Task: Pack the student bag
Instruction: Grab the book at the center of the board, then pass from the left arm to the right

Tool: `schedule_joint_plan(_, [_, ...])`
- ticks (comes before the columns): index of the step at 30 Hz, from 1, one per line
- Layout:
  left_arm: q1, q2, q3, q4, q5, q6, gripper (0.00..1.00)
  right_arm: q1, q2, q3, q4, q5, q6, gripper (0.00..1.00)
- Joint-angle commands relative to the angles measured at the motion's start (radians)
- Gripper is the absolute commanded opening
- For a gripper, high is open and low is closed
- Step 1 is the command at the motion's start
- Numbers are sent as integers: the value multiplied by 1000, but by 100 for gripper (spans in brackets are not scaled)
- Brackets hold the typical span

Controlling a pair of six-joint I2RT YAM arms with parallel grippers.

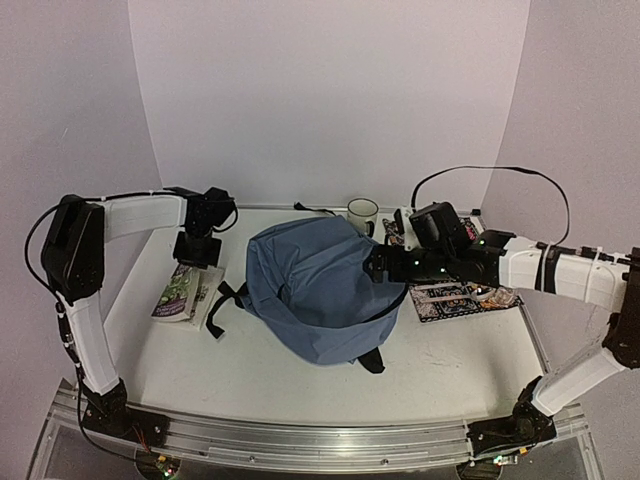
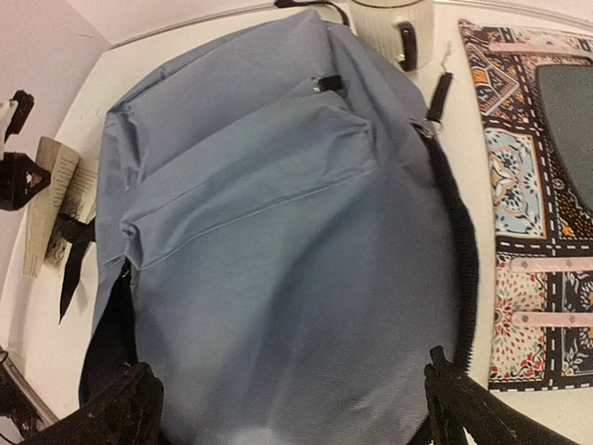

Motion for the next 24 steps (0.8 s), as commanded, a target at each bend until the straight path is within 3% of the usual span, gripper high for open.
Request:
schedule_joint_plan(1, [19, -167, 135, -52, -55, -54, 0, 59, 31, 82, 46, -9, -44, 98])
schedule_joint_plan(8, [86, -281, 214, -58, 24, -112, 0, 154, 93, 155, 161, -58, -87, 98])
schedule_joint_plan(15, [133, -364, 287, -48, 144, -201, 0, 213, 195, 196, 404, -211, -112, 98])
schedule_joint_plan(24, [136, -461, 198, 84, 404, -392, 0, 268, 364, 242, 657, -311, -154, 98])
